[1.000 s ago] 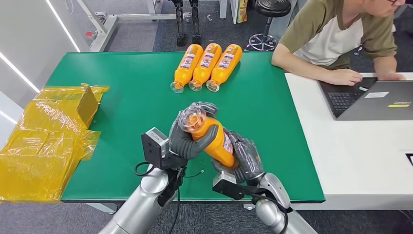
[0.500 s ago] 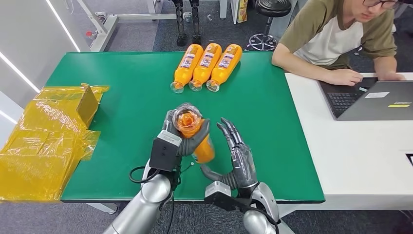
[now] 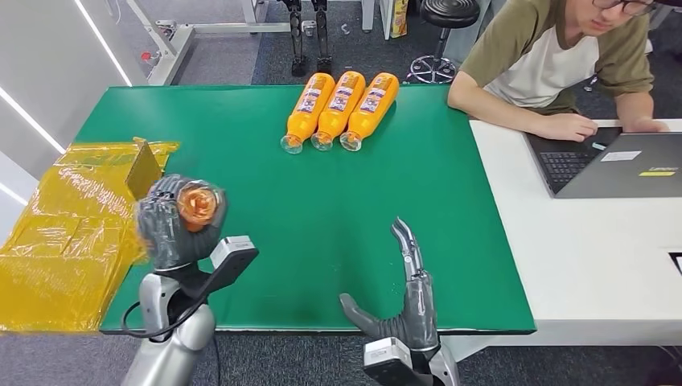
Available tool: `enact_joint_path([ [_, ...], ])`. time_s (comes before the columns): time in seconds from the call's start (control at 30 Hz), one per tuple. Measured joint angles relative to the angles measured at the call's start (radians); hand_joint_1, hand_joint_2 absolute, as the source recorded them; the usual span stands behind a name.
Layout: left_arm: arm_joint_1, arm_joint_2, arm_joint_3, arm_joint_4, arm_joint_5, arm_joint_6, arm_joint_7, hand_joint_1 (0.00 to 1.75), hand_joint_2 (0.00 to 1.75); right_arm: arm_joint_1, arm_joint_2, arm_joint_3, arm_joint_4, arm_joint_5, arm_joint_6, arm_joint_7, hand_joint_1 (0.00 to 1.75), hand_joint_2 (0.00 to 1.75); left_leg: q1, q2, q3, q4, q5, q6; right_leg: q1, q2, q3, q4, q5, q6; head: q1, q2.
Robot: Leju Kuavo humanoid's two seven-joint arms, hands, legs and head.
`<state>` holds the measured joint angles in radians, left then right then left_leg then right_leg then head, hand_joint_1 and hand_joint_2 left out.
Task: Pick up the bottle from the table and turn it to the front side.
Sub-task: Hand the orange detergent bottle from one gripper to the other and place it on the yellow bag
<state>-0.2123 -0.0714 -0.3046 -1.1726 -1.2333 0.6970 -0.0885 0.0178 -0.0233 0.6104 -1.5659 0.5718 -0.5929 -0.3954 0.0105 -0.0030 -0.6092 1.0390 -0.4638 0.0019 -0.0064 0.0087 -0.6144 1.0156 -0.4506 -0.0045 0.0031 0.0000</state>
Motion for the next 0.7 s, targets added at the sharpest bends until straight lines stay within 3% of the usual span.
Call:
enact_joint_path([
  [0.27,0.064,0.089,0.071,-0.088,-0.138,-0.002,0.124,1.75,1.75,0.012,0.001,-0.010,-0.023,-0.040,0.014,-0.019,0.00,1.75,0.000,-0.001,0.000,0.000,0.000,0.000,0.000,-0.002,0.001,0.000,0.000,0.000,0.000,0.000],
  [0.43,0.071,0.183,0.082,-0.091,-0.189,-0.013,0.189,1.75,1.75,0.012,0.005,-0.010,-0.024,-0.084,0.021,-0.041,0.00,1.75,0.000,-0.001,0.000,0.000,0.000,0.000,0.000,-0.001,0.001,0.000,0.000,0.000,0.000,0.000],
  [0.57,0.029,0.282,0.079,-0.018,-0.142,-0.108,0.087,1.75,1.75,0.008,0.007,-0.010,-0.031,-0.113,0.039,-0.052,0.00,1.75,0.001,-0.001,0.000,0.000,0.001,-0.001,0.000,-0.001,0.000,0.000,0.000,0.000,0.000,0.000],
  [0.7,-0.117,0.372,-0.007,0.201,-0.212,-0.195,-0.047,1.75,1.75,0.002,0.008,-0.011,-0.045,-0.137,0.077,-0.070,0.00,1.75,0.001,-0.002,0.000,0.000,0.003,-0.003,0.000,-0.002,-0.001,0.001,0.001,-0.002,0.001,0.000],
])
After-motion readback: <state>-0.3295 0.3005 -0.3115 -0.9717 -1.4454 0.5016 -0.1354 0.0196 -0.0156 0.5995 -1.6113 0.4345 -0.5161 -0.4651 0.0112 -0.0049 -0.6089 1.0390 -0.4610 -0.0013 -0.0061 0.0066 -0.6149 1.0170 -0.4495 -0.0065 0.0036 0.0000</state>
